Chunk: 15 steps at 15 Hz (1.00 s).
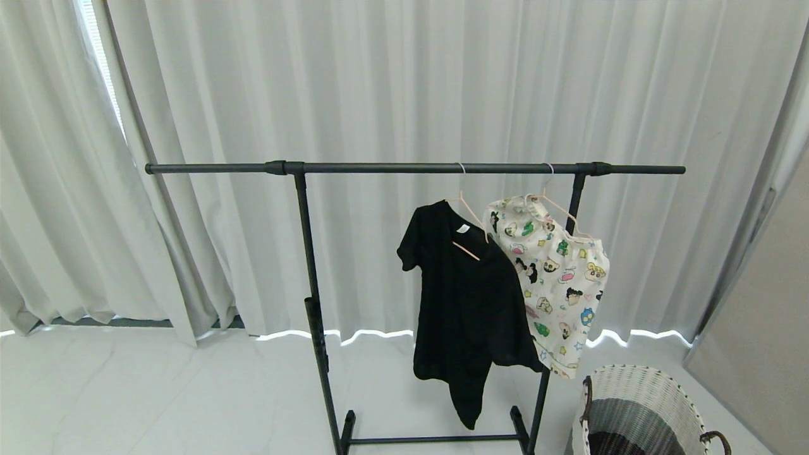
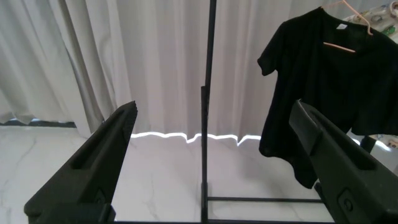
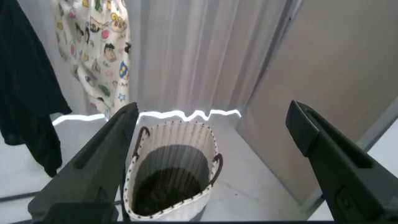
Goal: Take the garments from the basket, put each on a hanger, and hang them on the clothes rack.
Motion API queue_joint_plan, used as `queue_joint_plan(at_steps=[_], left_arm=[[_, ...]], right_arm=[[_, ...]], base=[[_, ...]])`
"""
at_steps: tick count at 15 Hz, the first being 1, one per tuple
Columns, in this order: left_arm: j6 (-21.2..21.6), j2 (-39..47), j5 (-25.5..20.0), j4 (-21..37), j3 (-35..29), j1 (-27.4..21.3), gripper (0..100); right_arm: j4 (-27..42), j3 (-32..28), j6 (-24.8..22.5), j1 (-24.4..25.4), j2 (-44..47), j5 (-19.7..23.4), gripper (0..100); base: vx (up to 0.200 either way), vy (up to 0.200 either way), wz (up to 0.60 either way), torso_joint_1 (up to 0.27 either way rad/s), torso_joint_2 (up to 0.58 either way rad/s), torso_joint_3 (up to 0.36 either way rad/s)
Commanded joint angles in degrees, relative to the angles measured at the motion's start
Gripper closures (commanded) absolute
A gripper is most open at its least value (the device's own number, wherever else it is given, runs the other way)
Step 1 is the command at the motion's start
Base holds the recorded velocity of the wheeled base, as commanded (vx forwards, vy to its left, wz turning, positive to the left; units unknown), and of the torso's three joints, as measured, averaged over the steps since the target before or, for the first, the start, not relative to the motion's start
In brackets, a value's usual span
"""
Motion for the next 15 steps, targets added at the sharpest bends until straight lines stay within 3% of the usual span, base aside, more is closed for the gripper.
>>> queue_joint_plan(at_steps=[1, 3, 5, 6, 8, 10, 13, 15], left_arm=[[0.0, -0.02, 0.04, -0.04, 0.0, 0.01, 0], [0.0, -0.02, 0.04, -0.04, 0.0, 0.01, 0], [0.0, -0.02, 0.04, -0.04, 0.0, 0.01, 0], [0.0, -0.02, 0.04, -0.04, 0.0, 0.01, 0], [0.0, -0.02, 0.04, -0.04, 0.0, 0.01, 0], [0.0, -0.02, 0.04, -0.04, 0.0, 0.01, 0], [0.0, -0.02, 0.04, -0.04, 0.0, 0.01, 0], [0.0, -0.02, 0.04, -0.04, 0.0, 0.01, 0]], right_arm=[[0.02, 0.0, 0.05, 0.01, -0.49, 0.07, 0], [0.2, 0.0, 0.14, 0.01, -0.49, 0.69, 0], [1.08, 0.0, 3.12, 0.01, -0.58, 6.84, 0], [1.96, 0.0, 7.17, 0.01, -0.58, 10.27, 0], [4.86, 0.0, 8.31, 0.01, -0.49, 10.27, 0], [5.12, 0.0, 5.41, 0.01, -0.49, 10.27, 0], [5.12, 0.0, 8.22, 3.53, -1.98, 10.27, 0], [5.12, 0.0, 8.05, 2.38, -3.83, 10.27, 0]], base=[[0.0, 0.0, 0.0, 0.0, 0.0, 0.0], [0.0, 0.0, 0.0, 0.0, 0.0, 0.0], [0.0, 0.0, 0.0, 0.0, 0.0, 0.0], [0.0, 0.0, 0.0, 0.0, 0.0, 0.0], [0.0, 0.0, 0.0, 0.0, 0.0, 0.0], [0.0, 0.0, 0.0, 0.0, 0.0, 0.0], [0.0, 0.0, 0.0, 0.0, 0.0, 0.0], [0.0, 0.0, 0.0, 0.0, 0.0, 0.0]])
